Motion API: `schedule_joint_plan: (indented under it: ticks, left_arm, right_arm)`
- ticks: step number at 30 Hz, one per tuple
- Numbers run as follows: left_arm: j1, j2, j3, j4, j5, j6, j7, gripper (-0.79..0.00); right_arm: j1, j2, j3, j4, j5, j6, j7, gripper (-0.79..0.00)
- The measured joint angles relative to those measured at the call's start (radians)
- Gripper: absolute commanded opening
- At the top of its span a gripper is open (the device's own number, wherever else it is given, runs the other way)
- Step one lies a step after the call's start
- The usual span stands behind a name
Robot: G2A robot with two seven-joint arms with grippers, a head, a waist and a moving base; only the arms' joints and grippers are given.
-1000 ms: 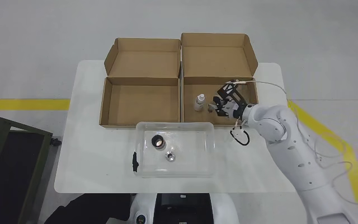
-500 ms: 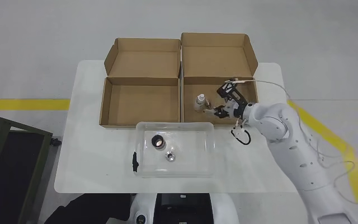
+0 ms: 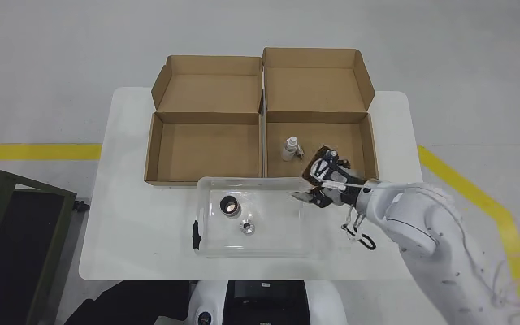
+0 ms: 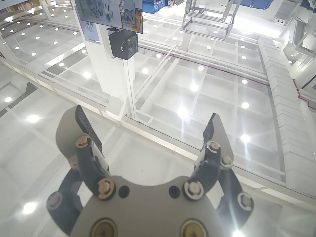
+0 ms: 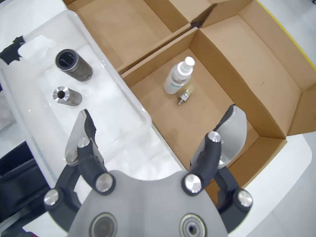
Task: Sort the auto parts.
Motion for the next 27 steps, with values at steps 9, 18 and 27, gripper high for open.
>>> schedule_joint_plan:
  ticks: [9, 18, 27]
  left_arm:
    - [0.0, 0.0, 0.0, 0.0, 0.0, 0.0, 0.0, 0.0]
    - [0.0, 0.0, 0.0, 0.0, 0.0, 0.0, 0.0, 0.0]
    - [0.0, 0.0, 0.0, 0.0, 0.0, 0.0, 0.0, 0.0]
  right_arm:
    - [-0.003, -0.012, -0.172, -0.076, -0.116, -0.016, 0.025, 0.0]
    - [0.114, -0.052, -0.362, 0.051, -0.125, -0.009, 0.03, 0.0]
    - [0.205, -0.093, -0.486, 0.152, -0.125, 0.021, 0.047, 0.0]
